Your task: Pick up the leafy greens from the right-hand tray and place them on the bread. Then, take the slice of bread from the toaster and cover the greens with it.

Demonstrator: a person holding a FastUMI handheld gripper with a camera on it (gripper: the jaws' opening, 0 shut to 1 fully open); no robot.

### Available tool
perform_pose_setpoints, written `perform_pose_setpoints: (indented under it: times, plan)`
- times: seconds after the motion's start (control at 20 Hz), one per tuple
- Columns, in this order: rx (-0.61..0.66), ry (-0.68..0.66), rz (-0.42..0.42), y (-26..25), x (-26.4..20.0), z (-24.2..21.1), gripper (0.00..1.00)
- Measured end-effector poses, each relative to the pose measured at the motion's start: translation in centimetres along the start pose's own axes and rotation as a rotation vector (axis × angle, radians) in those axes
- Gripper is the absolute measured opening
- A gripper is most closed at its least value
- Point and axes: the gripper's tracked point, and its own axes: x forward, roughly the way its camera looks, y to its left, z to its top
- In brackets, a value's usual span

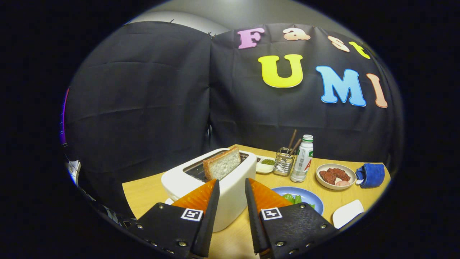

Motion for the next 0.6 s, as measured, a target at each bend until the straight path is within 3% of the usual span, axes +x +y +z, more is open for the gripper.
perform_pose_setpoints:
  times: [0.3,0.6]
  plan:
    - [-0.026,-0.009,-0.015,2.2,2.2,1.1,0.45]
    - [-0.036,0.016,-0.105,2.8,4.9,1.4,0.45]
